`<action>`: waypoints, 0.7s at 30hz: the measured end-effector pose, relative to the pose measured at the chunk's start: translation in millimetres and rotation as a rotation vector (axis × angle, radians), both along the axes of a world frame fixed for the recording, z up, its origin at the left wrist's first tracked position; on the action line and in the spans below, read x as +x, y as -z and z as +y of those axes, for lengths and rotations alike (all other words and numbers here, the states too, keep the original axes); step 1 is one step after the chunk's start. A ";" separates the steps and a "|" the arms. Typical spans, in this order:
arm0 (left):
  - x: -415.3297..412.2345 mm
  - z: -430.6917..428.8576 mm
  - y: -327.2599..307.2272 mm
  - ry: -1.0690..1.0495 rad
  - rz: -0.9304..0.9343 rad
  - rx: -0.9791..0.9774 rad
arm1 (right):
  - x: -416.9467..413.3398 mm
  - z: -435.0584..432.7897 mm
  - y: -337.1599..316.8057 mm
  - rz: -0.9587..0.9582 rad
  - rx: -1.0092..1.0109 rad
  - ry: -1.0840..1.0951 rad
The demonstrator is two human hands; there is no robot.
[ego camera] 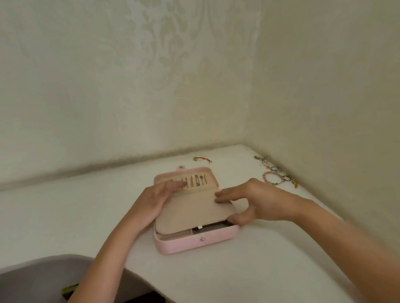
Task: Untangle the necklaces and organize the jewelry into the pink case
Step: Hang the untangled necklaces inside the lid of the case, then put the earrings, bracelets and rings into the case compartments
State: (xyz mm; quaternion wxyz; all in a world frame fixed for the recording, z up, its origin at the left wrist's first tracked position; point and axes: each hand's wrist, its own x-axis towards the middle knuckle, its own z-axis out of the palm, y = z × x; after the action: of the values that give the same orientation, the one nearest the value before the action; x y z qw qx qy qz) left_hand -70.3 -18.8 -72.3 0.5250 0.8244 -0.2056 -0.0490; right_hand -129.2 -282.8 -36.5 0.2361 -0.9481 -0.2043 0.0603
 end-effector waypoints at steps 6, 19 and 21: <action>3.2 25.6 -2.3 0.217 0.050 -0.121 | -0.1 4.6 -4.5 -0.342 0.177 0.093; 11.4 -25.4 3.3 -0.431 -0.088 -0.370 | 94.0 -74.9 6.7 -0.134 -0.586 0.664; 10.2 -27.3 4.5 -0.454 -0.111 -0.361 | 99.6 -77.1 10.4 -0.147 -0.559 0.697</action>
State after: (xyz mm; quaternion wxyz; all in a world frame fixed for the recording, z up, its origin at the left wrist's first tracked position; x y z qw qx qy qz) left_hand -60.1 -46.1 -76.8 0.6488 0.7439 -0.0495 0.1522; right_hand -29.7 -359.8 -46.8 -0.0382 -0.9894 0.1349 -0.0374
